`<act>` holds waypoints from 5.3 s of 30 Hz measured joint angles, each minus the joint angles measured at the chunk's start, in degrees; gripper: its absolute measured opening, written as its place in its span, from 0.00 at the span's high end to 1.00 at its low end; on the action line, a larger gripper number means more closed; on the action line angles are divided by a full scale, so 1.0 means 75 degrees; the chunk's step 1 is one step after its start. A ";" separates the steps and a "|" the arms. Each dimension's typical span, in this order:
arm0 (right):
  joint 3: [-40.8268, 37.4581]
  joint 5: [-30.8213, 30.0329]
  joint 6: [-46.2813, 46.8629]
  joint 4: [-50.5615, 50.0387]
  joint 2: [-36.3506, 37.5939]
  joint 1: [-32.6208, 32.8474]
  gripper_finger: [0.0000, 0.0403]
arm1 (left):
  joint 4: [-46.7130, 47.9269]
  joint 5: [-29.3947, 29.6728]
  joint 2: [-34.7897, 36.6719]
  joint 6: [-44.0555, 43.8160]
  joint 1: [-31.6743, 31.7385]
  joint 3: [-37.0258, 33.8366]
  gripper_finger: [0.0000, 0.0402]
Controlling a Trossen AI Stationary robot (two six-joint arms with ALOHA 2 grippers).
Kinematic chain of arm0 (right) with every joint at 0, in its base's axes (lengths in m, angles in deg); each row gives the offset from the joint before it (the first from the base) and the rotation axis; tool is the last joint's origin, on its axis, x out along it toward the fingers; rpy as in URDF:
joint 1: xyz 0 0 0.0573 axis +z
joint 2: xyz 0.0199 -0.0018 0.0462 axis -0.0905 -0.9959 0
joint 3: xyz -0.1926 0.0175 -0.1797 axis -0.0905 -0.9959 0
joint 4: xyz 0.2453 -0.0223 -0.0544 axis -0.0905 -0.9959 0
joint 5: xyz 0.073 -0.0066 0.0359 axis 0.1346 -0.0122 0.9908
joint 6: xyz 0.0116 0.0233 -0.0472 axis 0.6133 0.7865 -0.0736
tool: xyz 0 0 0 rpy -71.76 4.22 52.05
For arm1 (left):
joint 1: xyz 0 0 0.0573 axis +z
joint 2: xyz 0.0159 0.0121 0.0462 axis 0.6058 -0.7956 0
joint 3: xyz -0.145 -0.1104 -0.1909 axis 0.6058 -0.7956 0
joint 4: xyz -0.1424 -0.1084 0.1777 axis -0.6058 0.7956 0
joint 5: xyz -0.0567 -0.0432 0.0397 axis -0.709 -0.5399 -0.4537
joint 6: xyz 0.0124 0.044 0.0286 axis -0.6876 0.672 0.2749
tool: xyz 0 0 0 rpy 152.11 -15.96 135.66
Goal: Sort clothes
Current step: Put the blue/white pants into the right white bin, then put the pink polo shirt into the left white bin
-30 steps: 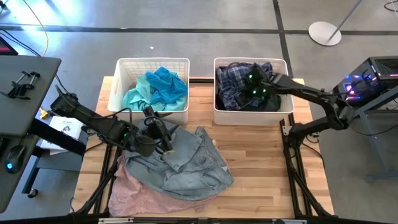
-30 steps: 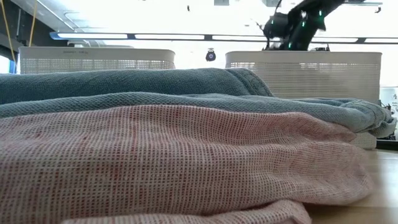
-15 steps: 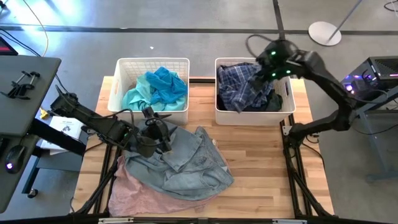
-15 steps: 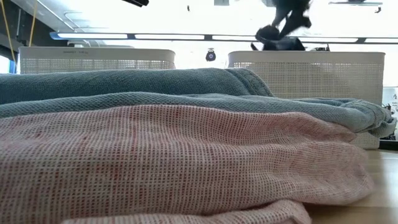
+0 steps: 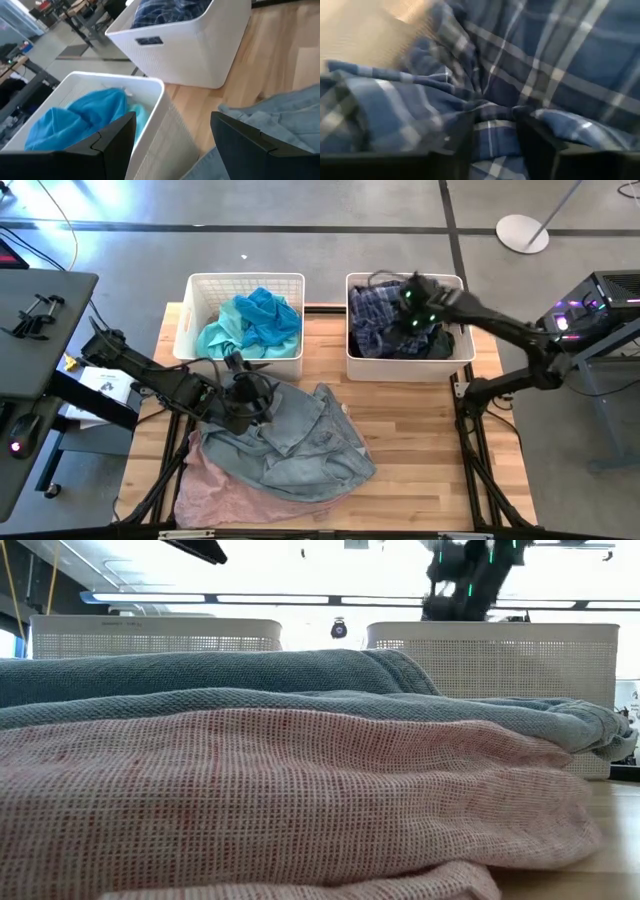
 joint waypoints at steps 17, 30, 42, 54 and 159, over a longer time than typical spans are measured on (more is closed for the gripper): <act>-0.1418 0.1128 0.1272 0.1610 0.0061 -0.0865 0.80 | 0.0349 0.0123 0.0052 0.0591 -0.1707 0.1428 0.38; 0.3316 -0.0377 0.2127 -0.1658 0.0145 -0.0362 0.40 | 0.0697 -0.0199 0.0058 0.0262 -0.2795 0.1475 0.38; 0.2650 -0.5080 0.2511 -0.0944 0.0620 0.5186 0.40 | 0.1361 -0.2519 -0.0954 -0.1145 -0.2941 0.1344 0.38; -0.1759 -0.5720 0.3743 0.5160 -0.0327 0.9006 0.40 | 0.0057 -0.2521 -0.2639 -0.1755 -0.2093 0.1314 0.38; -0.2554 -0.7409 0.4313 0.6329 -0.0833 1.1094 0.40 | -0.1287 -0.7003 -0.6747 -0.1329 0.1475 0.2025 0.69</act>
